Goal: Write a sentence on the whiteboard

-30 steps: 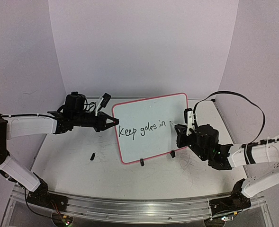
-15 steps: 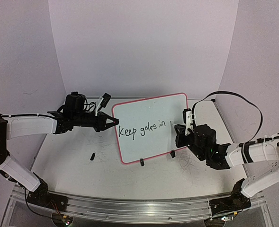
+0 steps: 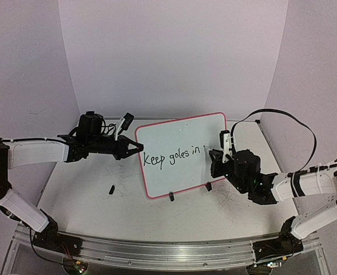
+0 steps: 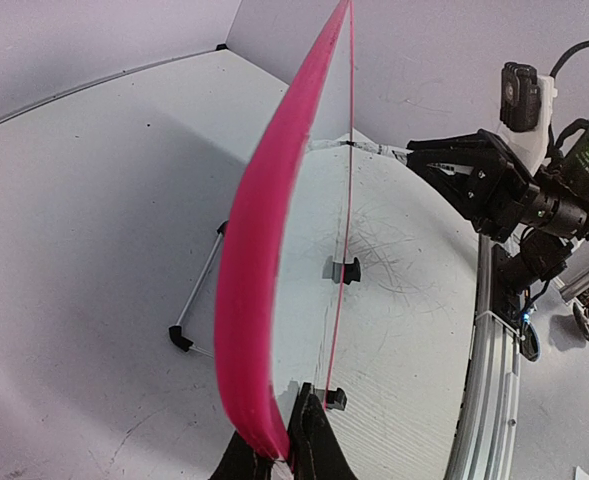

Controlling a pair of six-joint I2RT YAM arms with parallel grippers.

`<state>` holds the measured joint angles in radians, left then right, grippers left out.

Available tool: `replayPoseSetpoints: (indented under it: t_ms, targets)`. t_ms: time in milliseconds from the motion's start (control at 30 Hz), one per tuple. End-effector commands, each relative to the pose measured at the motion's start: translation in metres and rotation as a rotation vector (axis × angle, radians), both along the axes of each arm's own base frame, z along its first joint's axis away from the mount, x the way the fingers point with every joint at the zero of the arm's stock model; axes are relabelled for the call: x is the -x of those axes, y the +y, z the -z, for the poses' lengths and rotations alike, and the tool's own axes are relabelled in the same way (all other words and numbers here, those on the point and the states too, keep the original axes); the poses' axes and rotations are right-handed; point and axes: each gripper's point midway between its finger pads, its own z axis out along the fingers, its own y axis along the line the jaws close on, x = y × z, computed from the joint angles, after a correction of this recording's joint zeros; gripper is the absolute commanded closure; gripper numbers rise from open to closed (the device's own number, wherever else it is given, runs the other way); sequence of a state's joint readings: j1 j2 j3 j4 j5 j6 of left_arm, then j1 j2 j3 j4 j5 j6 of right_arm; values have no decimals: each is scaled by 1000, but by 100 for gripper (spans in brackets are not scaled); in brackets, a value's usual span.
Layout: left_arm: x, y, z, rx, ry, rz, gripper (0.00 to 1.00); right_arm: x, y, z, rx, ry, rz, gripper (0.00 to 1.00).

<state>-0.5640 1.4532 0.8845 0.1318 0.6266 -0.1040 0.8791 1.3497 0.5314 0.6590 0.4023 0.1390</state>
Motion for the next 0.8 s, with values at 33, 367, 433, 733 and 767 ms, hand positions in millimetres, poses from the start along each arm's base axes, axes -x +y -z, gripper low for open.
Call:
replayPoseSetpoints:
  t_ms: [33, 367, 433, 733, 767]
  targets:
    - [-28, 17, -8, -77, -140, -120, 100, -5, 9, -14, -44, -16, -17, 100]
    - [-28, 17, -8, -77, -143, -122, 100, 0, 6, -1, -35, 31, -21, 100]
    - [-28, 17, -9, -75, -145, -121, 100, 0, 4, 1, -32, 37, -16, 100]
    - [-28, 17, -9, -75, -143, -122, 100, 1, -7, 4, -26, 41, 30, 100]
    - [-28, 17, -9, -75, -143, -122, 100, 0, -8, 4, -25, 41, 35, 100]
